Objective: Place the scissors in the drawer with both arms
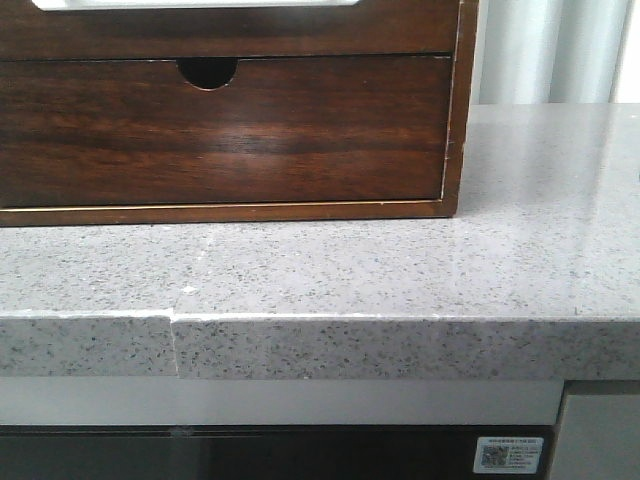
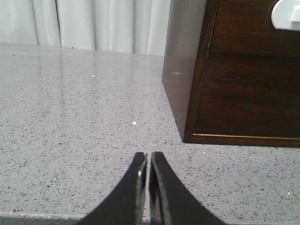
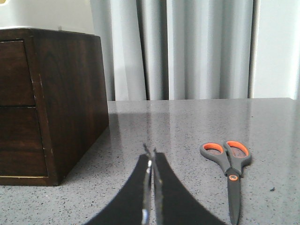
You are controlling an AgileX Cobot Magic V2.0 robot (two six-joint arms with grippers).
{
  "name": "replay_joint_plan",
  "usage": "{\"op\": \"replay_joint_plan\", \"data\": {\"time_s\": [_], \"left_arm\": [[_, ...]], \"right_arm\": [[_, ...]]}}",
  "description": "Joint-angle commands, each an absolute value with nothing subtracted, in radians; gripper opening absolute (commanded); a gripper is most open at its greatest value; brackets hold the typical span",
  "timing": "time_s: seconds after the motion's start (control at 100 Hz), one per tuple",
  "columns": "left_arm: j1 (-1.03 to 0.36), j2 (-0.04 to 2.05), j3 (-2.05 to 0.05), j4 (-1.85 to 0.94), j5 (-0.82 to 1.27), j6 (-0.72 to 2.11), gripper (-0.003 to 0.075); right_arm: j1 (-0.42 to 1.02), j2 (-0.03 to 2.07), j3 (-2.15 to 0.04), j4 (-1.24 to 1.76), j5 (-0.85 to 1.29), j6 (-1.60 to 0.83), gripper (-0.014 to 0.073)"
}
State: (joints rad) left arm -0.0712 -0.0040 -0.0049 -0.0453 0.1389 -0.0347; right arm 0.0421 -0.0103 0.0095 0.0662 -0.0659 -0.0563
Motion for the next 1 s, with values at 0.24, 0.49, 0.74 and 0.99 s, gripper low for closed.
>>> {"op": "replay_joint_plan", "data": {"time_s": [0.24, 0.49, 0.74, 0.99], "left_arm": [[-0.069, -0.034, 0.031, -0.052, 0.06, -0.044, -0.002], [-0.069, -0.034, 0.031, -0.052, 0.06, -0.044, -0.002], [-0.069, -0.034, 0.031, -0.052, 0.052, -0.044, -0.002], [-0.069, -0.034, 0.025, -0.062, -0.024, -0.045, -0.002]], "right_arm": [[0.037, -0.032, 0.026, 0.065, -0.139, -0.061, -0.0069], [0.037, -0.032, 0.026, 0.065, -0.139, -0.061, -0.0069], [0.037, -0.032, 0.026, 0.065, -0.139, -0.061, -0.0069], [0.037, -0.032, 0.018, 0.063, -0.13, -0.061, -0.0069]]}}
